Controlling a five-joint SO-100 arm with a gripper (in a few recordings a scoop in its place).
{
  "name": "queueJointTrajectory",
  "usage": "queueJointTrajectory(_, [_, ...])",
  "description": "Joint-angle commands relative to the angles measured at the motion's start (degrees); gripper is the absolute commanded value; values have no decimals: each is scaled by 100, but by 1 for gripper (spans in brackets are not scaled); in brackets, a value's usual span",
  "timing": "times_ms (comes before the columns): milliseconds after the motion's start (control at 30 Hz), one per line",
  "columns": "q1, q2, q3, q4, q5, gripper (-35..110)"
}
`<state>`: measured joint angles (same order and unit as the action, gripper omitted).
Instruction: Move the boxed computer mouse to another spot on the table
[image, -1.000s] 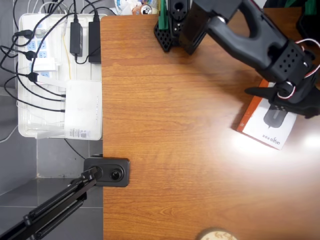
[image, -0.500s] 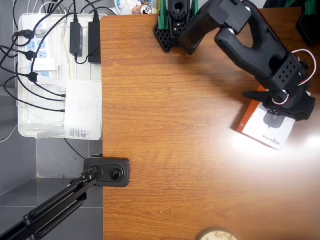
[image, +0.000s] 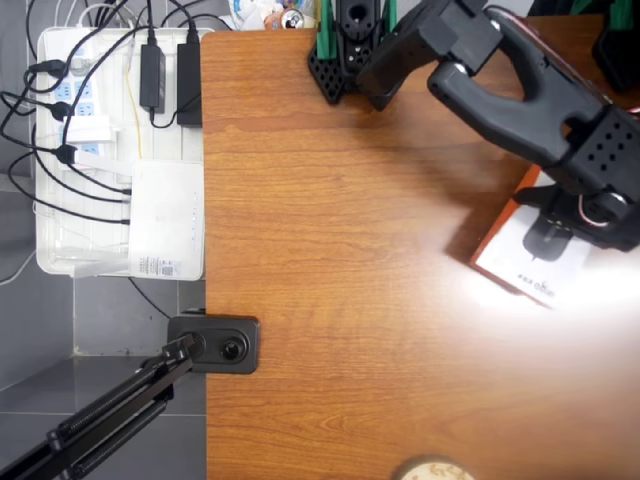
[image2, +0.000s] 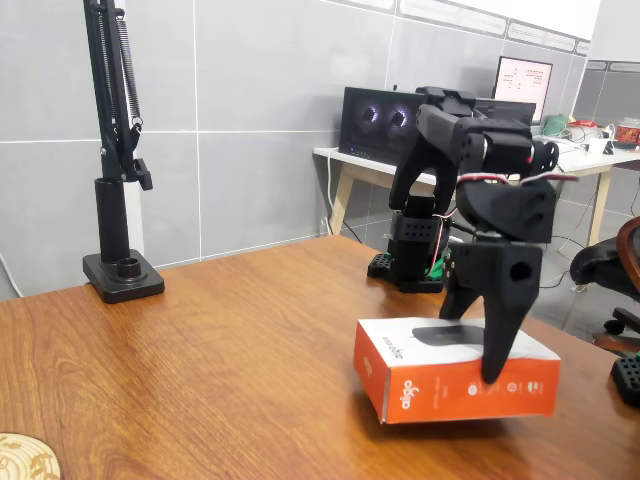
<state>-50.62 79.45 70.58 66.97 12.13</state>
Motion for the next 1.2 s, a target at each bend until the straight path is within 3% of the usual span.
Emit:
queueJointTrajectory(0, [299, 817, -387, 299, -70, 0])
queueJointTrajectory(200, [1239, 2874, 1160, -185, 105, 0])
queueJointTrajectory(433, [3595, 5379, 3103, -536, 1248, 0])
queueJointTrajectory(567, [5133, 6258, 4228, -2285, 1881, 0])
queueJointTrajectory(800, [6838, 6284, 5124, -4254, 1547, 0])
queueJointTrajectory(900, [7269, 6126, 5229, -4061, 1345, 0])
queueJointTrajectory(1167, [7550, 5528, 4632, -1195, 738, 0])
